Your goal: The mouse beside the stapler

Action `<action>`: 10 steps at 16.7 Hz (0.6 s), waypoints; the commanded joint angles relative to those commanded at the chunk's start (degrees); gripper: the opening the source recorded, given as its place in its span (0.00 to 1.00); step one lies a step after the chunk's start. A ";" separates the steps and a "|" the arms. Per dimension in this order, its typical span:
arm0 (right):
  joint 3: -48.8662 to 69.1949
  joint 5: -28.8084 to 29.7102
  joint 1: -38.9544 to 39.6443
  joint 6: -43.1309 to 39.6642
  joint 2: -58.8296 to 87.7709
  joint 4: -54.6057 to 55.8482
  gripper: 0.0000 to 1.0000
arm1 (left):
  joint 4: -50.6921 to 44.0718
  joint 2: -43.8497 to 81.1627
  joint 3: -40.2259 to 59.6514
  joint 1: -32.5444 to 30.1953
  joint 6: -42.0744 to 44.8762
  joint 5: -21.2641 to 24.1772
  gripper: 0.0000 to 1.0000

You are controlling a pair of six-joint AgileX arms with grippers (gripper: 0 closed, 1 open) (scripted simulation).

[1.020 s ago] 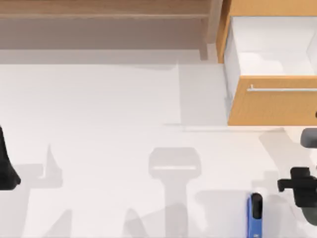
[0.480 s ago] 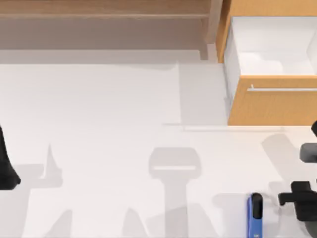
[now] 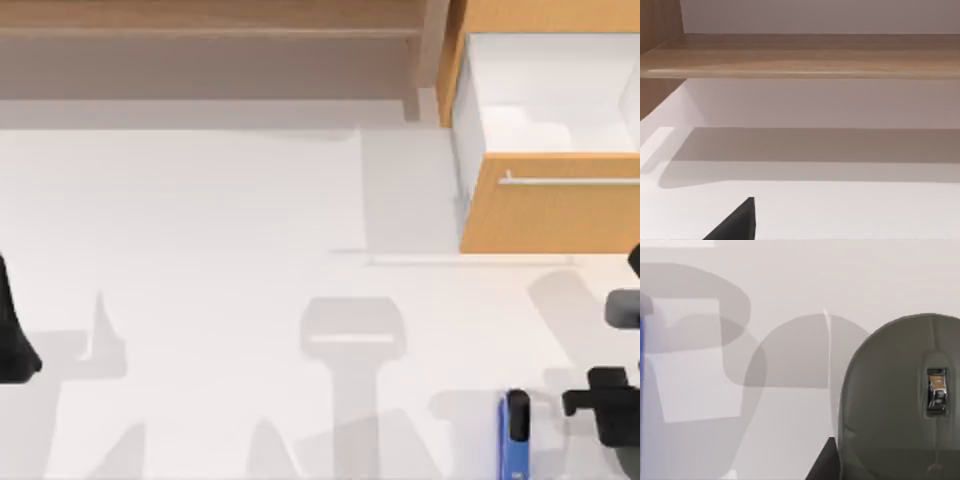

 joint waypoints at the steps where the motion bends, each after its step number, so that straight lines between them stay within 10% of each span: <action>1: 0.00 0.00 0.00 0.00 0.00 0.00 0.60 | 0.00 0.00 0.00 0.00 0.00 0.00 1.00; 6: 0.00 0.00 0.00 0.00 0.00 0.00 0.98 | 0.00 0.00 0.00 0.00 0.00 0.00 1.00; 10: 0.00 0.00 0.00 0.00 0.00 0.00 1.00 | 0.00 0.00 0.00 0.00 0.00 0.00 1.00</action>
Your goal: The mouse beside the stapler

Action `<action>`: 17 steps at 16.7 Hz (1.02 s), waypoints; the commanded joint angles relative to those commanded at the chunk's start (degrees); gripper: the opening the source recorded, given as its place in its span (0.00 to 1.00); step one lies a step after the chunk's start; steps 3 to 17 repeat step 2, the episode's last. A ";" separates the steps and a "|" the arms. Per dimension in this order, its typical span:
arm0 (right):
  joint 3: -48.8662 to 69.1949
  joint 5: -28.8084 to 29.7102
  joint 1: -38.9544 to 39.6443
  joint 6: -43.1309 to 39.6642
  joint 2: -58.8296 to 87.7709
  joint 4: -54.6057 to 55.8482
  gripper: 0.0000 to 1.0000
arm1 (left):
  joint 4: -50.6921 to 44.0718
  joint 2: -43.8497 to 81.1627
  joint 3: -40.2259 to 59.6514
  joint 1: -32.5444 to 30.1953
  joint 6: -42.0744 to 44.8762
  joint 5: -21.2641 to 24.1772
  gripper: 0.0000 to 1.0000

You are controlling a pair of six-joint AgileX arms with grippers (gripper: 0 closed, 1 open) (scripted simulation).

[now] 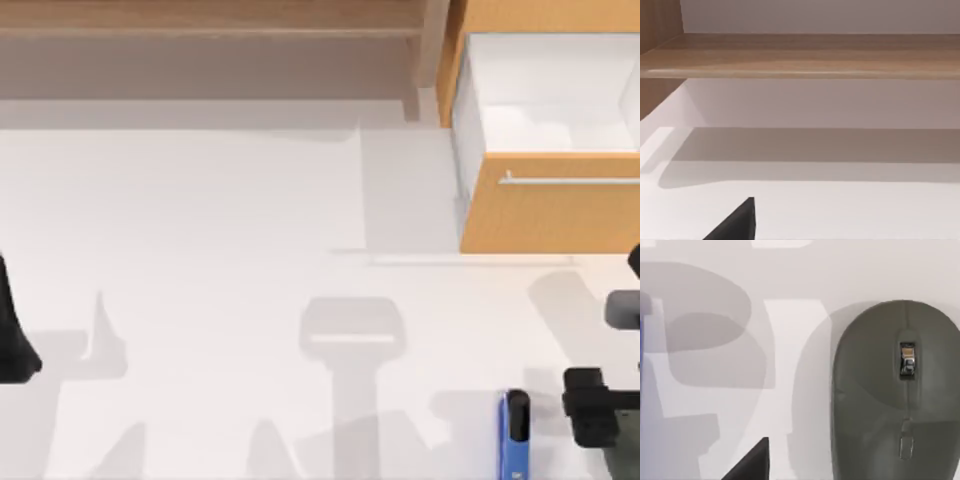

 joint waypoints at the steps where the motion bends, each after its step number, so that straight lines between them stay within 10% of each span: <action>1: 0.00 0.00 0.00 0.00 0.00 0.00 1.00 | 0.00 0.00 0.00 0.00 0.00 0.00 1.00; 17: 0.00 0.00 0.00 0.00 0.00 0.00 1.00 | 0.00 0.00 0.00 0.00 0.00 0.00 1.00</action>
